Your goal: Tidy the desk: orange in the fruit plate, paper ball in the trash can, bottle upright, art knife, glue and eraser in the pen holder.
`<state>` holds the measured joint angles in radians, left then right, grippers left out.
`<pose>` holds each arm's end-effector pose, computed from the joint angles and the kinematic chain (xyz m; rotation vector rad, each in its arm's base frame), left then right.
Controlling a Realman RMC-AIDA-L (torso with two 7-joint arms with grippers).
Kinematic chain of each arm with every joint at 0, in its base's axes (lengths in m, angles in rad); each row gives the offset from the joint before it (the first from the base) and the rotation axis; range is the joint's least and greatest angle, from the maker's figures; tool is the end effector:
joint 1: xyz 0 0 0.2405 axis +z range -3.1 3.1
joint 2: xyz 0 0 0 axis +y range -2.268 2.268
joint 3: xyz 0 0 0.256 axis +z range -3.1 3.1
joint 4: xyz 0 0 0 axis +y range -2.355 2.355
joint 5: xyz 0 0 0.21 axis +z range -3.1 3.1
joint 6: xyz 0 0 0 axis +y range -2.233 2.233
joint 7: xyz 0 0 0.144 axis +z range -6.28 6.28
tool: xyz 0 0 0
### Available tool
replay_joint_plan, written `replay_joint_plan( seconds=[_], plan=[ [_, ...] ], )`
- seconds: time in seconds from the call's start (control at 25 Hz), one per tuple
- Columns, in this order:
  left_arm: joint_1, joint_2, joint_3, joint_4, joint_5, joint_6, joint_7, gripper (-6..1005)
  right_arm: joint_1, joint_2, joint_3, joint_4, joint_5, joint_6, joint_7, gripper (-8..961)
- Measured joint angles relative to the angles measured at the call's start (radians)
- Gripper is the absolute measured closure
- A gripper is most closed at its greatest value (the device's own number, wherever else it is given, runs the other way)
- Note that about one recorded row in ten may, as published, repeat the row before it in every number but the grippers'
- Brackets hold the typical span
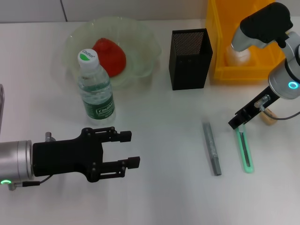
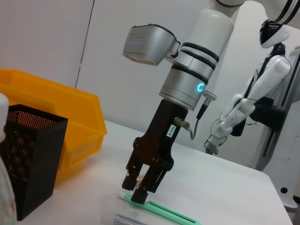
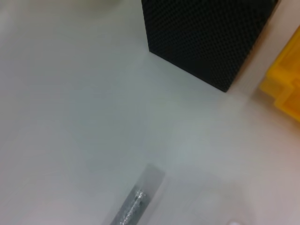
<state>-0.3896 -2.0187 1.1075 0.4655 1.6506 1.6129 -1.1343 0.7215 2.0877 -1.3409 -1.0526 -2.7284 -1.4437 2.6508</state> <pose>-0.2809 0.2632 -0.0344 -2.8792 -0.5335 -0.8567 0.2112 0.3763 -0.0202 -2.4401 1.1119 -0.6290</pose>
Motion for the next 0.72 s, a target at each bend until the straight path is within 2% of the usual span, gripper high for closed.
replay_joint_plan(
  seconds=[0.2, 0.72],
  plan=[
    [0.0, -0.001, 0.0, -0.002, 0.0, -0.004, 0.003, 312, 0.009, 0.0, 0.0, 0.019, 0.0, 0.0, 0.001, 607],
    [-0.007, -0.004, 0.0, -0.004, 0.0, -0.013, 0.004, 311, 0.013, -0.001, 0.002, 0.026, -0.001, 0.0, 0.001, 638]
  ],
)
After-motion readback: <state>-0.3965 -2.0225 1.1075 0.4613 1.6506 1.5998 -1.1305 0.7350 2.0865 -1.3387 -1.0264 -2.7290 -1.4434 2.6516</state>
